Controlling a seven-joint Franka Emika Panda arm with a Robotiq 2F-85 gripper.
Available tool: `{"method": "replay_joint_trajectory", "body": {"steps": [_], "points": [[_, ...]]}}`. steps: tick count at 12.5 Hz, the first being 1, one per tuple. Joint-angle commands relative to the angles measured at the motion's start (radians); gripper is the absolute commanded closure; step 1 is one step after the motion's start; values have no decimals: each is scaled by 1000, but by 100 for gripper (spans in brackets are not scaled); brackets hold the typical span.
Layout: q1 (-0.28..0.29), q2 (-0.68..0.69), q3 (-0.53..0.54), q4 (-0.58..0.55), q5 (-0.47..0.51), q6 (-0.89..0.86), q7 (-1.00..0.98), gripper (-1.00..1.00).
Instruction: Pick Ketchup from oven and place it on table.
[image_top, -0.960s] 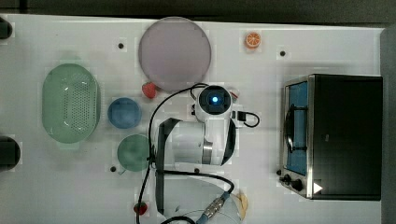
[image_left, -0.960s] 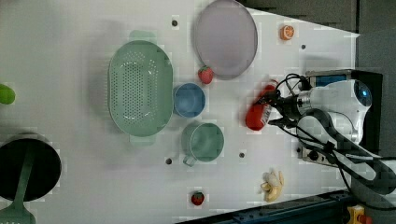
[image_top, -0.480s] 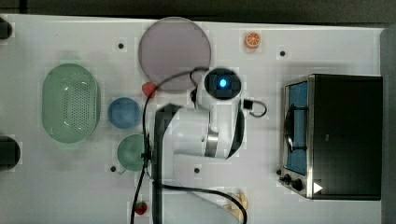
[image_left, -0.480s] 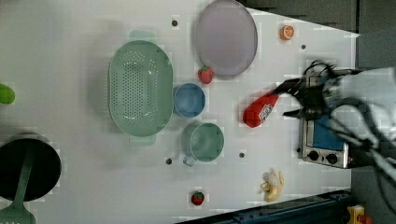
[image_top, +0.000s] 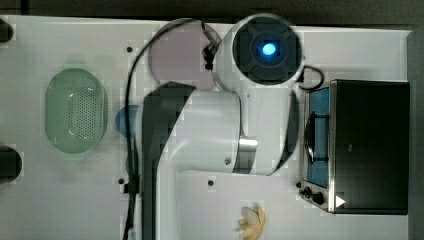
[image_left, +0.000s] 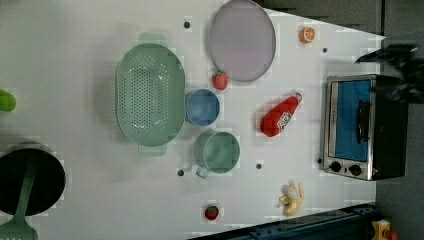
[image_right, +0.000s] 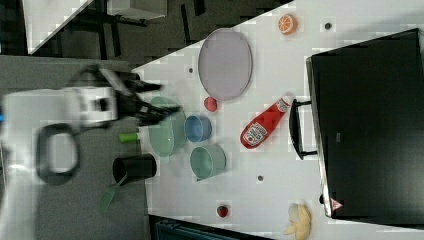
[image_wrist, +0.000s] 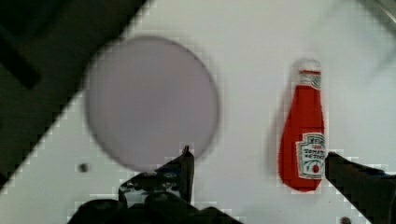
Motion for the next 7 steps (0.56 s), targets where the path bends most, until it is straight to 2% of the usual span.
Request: {"method": "replay_joint_trajectory", "body": {"steps": [1, 7], "points": [[5, -11, 14, 85, -8, -161, 3, -100], [1, -12, -4, 236, -8, -424, 2, -100]]}}
